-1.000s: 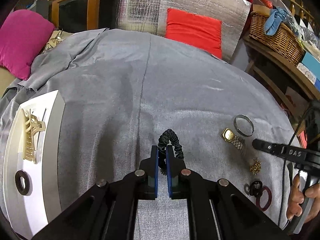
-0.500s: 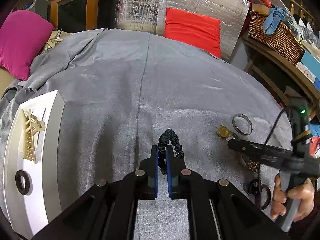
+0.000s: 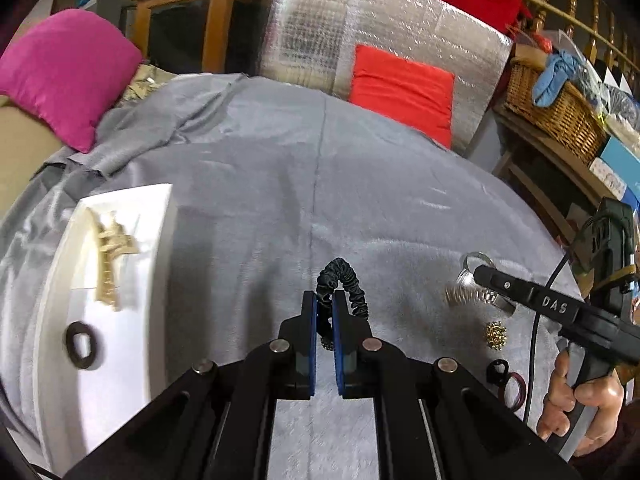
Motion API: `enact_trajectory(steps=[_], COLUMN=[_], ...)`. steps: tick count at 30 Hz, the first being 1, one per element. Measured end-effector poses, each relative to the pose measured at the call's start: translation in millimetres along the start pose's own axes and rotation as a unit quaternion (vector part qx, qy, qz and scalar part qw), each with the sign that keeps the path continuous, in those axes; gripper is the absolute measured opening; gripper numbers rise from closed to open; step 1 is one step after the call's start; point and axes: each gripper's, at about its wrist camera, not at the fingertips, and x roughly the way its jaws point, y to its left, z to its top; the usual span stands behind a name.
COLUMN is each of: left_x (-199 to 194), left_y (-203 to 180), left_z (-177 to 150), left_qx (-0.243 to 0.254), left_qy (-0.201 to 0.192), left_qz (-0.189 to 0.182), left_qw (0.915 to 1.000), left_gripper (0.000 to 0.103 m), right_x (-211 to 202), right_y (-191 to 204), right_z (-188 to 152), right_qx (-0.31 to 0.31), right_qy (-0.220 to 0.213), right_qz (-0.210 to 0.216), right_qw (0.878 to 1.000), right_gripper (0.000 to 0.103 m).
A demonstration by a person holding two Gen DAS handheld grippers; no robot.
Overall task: Organize jewelry
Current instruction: 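Grasp the gold watch with the right tool while the left tool holds the scrunchie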
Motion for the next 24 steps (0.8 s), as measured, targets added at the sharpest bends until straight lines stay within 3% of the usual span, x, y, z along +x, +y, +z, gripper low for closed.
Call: enact_trajectory(steps=[3, 7, 12, 16, 19, 21, 24], left_x=[-22, -43, -49, -49, -48, -47, -44], left_y=[16, 43, 58, 58, 53, 50, 50], left_z=[-5, -11, -15, -13, -14, -15, -16], left_qx=[-0.015, -0.036, -0.042, -0.044, -0.04, -0.033, -0.03], left_qy=[-0.015, -0.032, -0.035, -0.04, -0.041, -0.04, -0.036], left_qz=[0.007, 0.027, 0.037, 0.039, 0.037, 0.04, 0.044], left_qw=[0.9997, 0.9985, 0.9978, 0.9974, 0.9977, 0.9979, 0.9979], left_gripper=[0.007, 0.007, 0.007, 0.007, 0.007, 0.007, 0.007], right_x=[-14, -22, -10, 8, 28, 43, 57], right_y=[21, 35, 12, -19, -20, -11, 7], right_z=[1, 1, -6, -18, -22, -25, -27], right_qx=[-0.003, -0.021, -0.012, 0.05, 0.068, 0.056, 0.023], right_qy=[-0.02, -0.018, 0.055, 0.095, 0.112, 0.128, 0.117], right_qz=[0.035, 0.018, -0.023, -0.037, -0.024, -0.039, -0.08], right_qw=[0.999, 0.999, 0.998, 0.994, 0.991, 0.989, 0.99], right_gripper=[0.001, 0.001, 0.005, 0.034, 0.034, 0.035, 0.038])
